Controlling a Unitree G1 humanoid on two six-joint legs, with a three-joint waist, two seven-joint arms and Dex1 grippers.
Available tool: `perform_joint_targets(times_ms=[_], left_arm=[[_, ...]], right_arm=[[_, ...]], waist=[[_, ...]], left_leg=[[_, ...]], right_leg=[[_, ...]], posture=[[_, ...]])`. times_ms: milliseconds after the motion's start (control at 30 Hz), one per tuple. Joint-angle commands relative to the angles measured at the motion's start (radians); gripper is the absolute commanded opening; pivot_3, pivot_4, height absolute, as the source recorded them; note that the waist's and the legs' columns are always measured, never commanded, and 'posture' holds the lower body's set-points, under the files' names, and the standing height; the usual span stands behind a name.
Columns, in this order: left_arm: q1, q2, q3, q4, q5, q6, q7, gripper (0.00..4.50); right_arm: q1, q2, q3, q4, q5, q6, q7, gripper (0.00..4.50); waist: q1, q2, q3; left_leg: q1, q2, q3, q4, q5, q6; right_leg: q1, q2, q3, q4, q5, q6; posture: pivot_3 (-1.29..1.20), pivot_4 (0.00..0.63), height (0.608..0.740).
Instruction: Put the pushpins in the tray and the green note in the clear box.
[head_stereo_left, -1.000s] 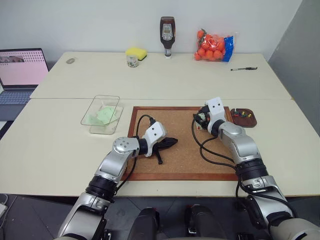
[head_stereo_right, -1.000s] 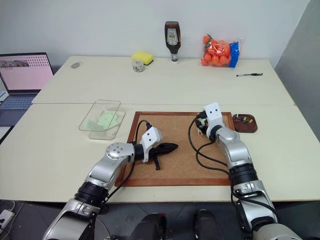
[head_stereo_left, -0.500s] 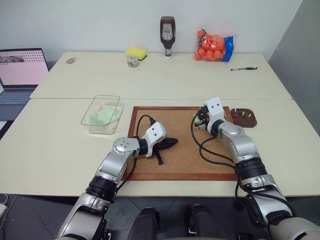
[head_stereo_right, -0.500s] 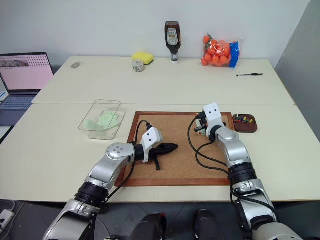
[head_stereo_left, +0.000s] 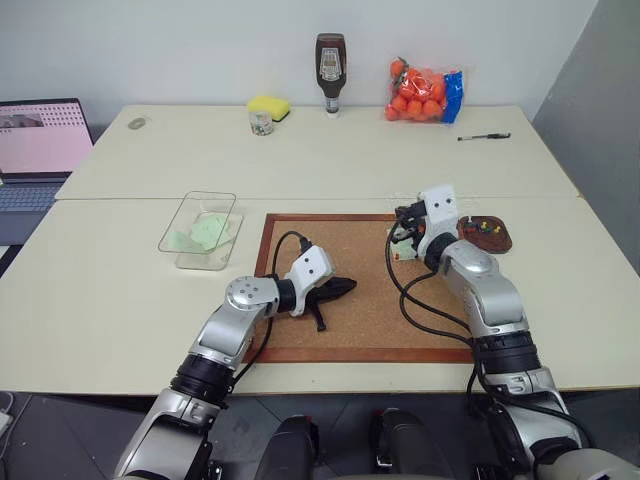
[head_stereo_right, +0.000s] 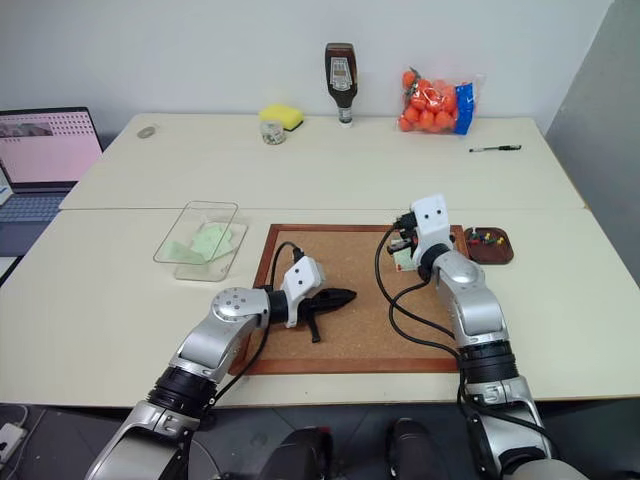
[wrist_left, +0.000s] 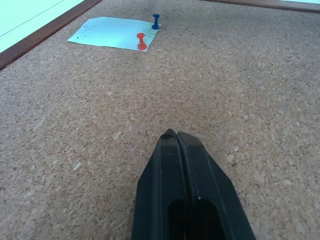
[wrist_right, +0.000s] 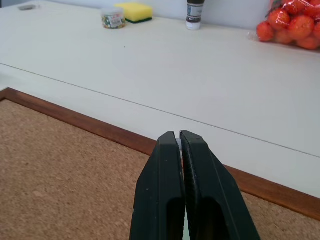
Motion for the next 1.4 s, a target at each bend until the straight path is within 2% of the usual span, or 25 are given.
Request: perform_joint_targets(times_ms=[33, 200, 467, 700, 967, 1000, 1033, 1400], left_arm=[[0.019, 0.003, -0.024, -0.010, 0.015, 0.011, -0.008, 0.00], [0.020, 0.000, -0.022, -0.013, 0.014, 0.015, -0.002, 0.00], [0.020, -0.007, -0.026, -0.010, 0.015, 0.010, 0.000, 0.00], [0.012, -0.013, -0.031, 0.000, 0.020, 0.008, -0.004, 0.00], [0.006, -0.019, -0.032, 0.006, 0.023, 0.006, -0.005, 0.00], [0.006, -0.020, -0.032, 0.006, 0.024, 0.006, -0.005, 0.00], [0.007, -0.020, -0.031, 0.005, 0.024, 0.006, -0.004, 0.00], [0.014, -0.019, -0.030, -0.002, 0.025, 0.008, -0.001, 0.00]], right_arm=[[-0.001, 0.005, -0.021, -0.053, 0.012, -0.011, -0.016, 0.05], [0.013, -0.018, -0.058, -0.110, 0.017, 0.004, -0.035, 0.05], [0.133, -0.137, -0.188, -0.174, -0.009, 0.059, -0.093, 0.05], [0.136, -0.191, -0.242, -0.094, -0.008, 0.065, -0.124, 0.05], [0.101, -0.216, -0.248, 0.044, -0.007, 0.019, -0.127, 0.05], [0.098, -0.217, -0.249, 0.055, -0.007, 0.013, -0.129, 0.26], [0.094, -0.218, -0.248, 0.065, -0.008, 0.007, -0.130, 0.26], [0.094, -0.219, -0.229, 0.057, -0.014, -0.003, -0.129, 2.47]], waist=[[0.000, 0.000, 0.000], [0.000, 0.000, 0.000], [0.003, 0.000, 0.000], [0.002, 0.000, 0.000], [0.002, 0.000, 0.000], [0.002, 0.000, 0.000], [0.002, 0.000, 0.000], [0.003, 0.000, 0.000]], left_leg=[[0.000, 0.000, 0.000, 0.000, 0.000, 0.000], [-0.001, 0.000, 0.001, 0.000, 0.000, 0.000], [-0.001, 0.000, 0.001, 0.000, 0.000, 0.000], [0.000, 0.000, 0.003, 0.000, 0.000, 0.000], [-0.002, -0.001, 0.006, 0.000, 0.000, 0.000], [-0.002, -0.001, 0.006, 0.000, 0.000, 0.001], [-0.002, -0.001, 0.006, 0.000, 0.000, 0.001], [-0.002, -0.001, 0.006, 0.000, 0.000, 0.001]], right_leg=[[0.000, 0.000, 0.000, 0.000, 0.000, 0.000], [0.000, 0.000, 0.001, -0.001, 0.000, 0.000], [0.000, 0.000, 0.001, -0.002, 0.000, 0.000], [0.000, 0.000, 0.001, -0.002, 0.000, 0.001], [0.000, 0.001, 0.001, -0.003, 0.000, 0.001], [0.000, 0.001, 0.001, -0.003, 0.000, 0.001], [0.000, 0.001, 0.001, -0.003, 0.001, 0.001], [0.000, 0.001, 0.001, -0.004, 0.001, 0.002]], posture=[[0.00, 0.150, 0.740], [0.00, 0.150, 0.740], [0.00, 0.150, 0.740], [0.00, 0.150, 0.740], [0.00, 0.150, 0.740], [0.00, 0.150, 0.740], [0.00, 0.150, 0.740], [0.00, 0.150, 0.740]])
